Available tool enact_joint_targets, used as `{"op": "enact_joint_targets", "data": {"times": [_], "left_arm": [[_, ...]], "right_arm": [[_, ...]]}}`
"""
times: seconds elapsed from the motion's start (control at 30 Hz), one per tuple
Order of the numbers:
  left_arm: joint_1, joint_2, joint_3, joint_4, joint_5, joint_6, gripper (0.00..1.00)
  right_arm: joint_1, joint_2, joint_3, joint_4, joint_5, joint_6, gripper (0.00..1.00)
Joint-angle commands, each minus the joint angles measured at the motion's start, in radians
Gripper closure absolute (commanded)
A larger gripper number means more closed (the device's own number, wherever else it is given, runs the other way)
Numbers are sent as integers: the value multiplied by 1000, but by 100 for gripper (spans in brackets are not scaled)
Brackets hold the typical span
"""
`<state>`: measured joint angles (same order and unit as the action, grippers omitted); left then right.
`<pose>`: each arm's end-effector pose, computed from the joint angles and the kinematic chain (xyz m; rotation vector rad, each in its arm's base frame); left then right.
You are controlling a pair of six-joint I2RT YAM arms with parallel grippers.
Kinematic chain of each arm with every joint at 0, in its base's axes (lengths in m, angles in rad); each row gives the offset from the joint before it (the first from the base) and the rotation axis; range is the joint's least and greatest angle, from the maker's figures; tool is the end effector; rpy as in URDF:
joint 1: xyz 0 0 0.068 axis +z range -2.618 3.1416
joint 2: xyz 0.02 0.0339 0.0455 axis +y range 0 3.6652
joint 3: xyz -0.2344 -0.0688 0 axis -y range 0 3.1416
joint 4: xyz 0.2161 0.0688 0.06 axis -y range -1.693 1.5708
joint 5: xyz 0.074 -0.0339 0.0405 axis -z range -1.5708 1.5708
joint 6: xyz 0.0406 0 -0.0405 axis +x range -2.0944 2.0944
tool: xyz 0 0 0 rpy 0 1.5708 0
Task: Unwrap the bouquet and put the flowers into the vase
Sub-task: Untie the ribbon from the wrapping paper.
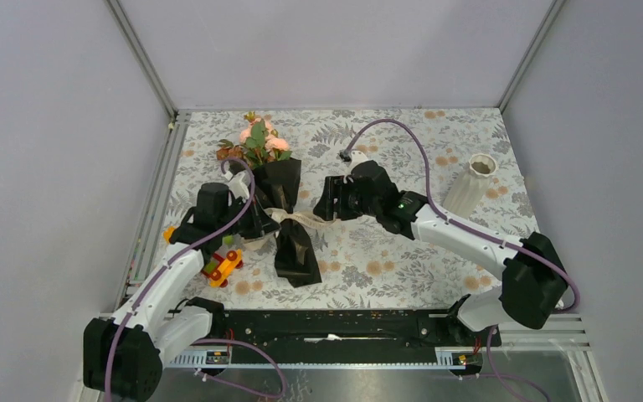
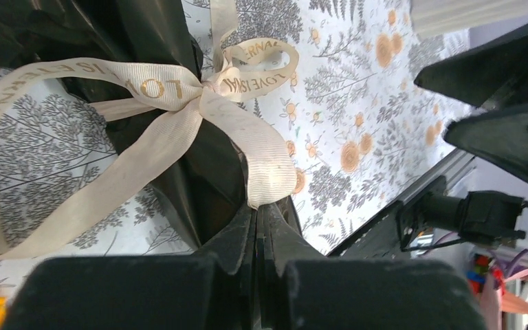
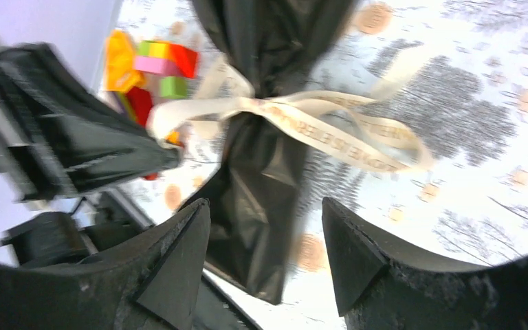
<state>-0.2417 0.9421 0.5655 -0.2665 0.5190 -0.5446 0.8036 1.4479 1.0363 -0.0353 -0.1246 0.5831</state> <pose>0.1822 -0.0657 0.2139 -0.0447 2.3010 -0.9967 0.2160 0.2313 0.2653 -0.3222 2.1390 0.9735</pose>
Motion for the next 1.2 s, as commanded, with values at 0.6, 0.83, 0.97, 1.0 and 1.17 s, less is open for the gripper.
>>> {"op": "enact_joint_targets", "data": {"times": [0.6,0.83,0.97,1.0,1.17], "left_arm": [[12,-6,249,-292,-103,413,100],[12,-18,226,-288,-154,399,100],[12,12,234,-313,-176,397,100],[12,13,234,-313,-174,397,100],[12,12,232,-313,-179,396,100]], "right_arm": [[-15,253,111,-227,231,-116,36],[-17,303,165,-228,138,-125,36],[-17,337,191,-229,128,-122,40],[-18,344,198,-229,128,-119,41],[-17,367,188,-183,30,-78,46]]}}
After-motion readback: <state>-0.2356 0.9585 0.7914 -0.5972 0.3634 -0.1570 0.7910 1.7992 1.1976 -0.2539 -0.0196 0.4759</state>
